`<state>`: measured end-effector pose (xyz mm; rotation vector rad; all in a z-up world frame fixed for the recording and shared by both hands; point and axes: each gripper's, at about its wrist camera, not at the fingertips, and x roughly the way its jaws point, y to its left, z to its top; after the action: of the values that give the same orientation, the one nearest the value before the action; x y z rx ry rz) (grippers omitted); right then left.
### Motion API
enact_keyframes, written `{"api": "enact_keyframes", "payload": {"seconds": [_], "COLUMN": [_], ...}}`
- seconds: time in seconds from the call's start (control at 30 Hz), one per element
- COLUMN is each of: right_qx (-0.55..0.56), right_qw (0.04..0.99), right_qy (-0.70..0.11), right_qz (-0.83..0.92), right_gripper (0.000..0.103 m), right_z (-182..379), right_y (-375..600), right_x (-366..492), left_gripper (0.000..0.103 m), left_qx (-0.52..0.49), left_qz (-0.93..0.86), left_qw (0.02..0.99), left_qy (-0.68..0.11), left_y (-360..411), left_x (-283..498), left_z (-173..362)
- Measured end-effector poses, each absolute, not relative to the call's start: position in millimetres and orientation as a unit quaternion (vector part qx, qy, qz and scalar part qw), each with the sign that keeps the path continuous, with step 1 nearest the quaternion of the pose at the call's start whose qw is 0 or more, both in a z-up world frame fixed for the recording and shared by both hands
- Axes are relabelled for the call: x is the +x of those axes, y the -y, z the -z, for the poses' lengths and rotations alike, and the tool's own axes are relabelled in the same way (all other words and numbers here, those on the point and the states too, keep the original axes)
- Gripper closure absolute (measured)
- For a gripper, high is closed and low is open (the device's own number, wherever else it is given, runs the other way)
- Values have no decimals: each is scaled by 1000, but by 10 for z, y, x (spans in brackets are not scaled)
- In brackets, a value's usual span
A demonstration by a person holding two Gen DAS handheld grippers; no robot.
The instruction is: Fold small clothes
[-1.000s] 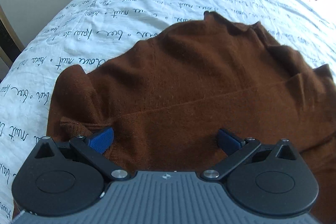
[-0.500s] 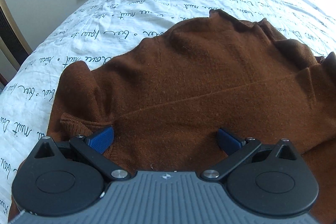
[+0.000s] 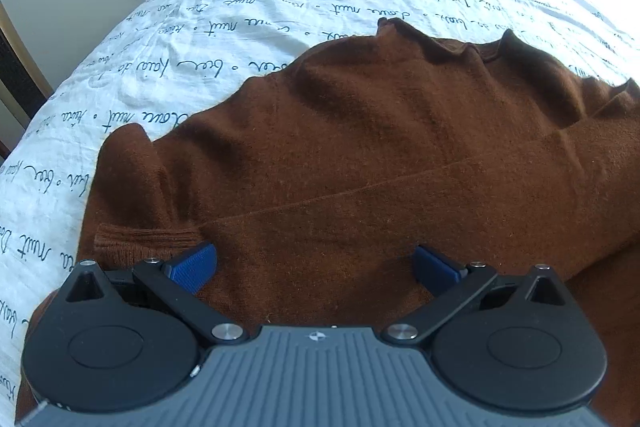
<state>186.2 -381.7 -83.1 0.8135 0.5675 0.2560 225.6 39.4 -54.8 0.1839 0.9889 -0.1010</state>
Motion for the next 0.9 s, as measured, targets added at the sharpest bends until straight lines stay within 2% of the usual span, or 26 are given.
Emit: {"api": "enact_keyframes", "payload": {"seconds": [0.23, 0.3, 0.43, 0.47, 0.53, 0.57, 0.6, 0.63, 0.73, 0.77, 0.8, 0.83, 0.9], "right_qx": [327, 362, 401, 387, 384, 387, 384, 378, 323, 304, 292, 286, 275], "right_qw": [892, 877, 850, 852, 850, 844, 841, 844, 865, 871, 872, 871, 878], "right_qy": [-313, -315, -335, -344, -349, -356, -363, -360, -359, -360, -366, -376, -370], "right_qz": [-18, -7, -60, -75, -91, -103, -117, -122, -138, -140, -140, -134, -132], "right_gripper": [103, 103, 98, 91, 70, 44, 24, 23, 23, 34, 72, 89, 94], "right_z": [1038, 1213, 1091, 1032, 987, 999, 1014, 1017, 987, 980, 991, 1013, 1029], "right_y": [4038, 4219, 4203, 4098, 3920, 3819, 3727, 3648, 3367, 3289, 3243, 3217, 3203], "right_x": [1947, 1926, 1709, 1650, 1533, 1501, 1489, 1464, 1442, 1441, 1451, 1470, 1472], "left_gripper": [0, 0, 0, 0, 0, 0, 0, 0, 0, 0, 0, 0, 0], "left_qx": [102, 93, 86, 86, 91, 95, 102, 106, 107, 104, 99, 94, 81], "left_qz": [48, 48, 45, 46, 46, 48, 48, 45, 34, 32, 32, 29, 28], "left_qw": [880, 877, 880, 880, 876, 876, 876, 877, 879, 880, 882, 883, 885], "left_qy": [-462, -469, -465, -465, -471, -471, -468, -466, -463, -462, -460, -459, -457], "left_y": [-278, -311, -402, -423, -450, -449, -444, -430, -389, -379, -369, -357, -304], "left_x": [2341, 2353, 2294, 2272, 2232, 2214, 2195, 2176, 2150, 2157, 2170, 2186, 2207], "left_z": [699, 671, 544, 537, 571, 600, 626, 641, 646, 656, 670, 681, 684]}}
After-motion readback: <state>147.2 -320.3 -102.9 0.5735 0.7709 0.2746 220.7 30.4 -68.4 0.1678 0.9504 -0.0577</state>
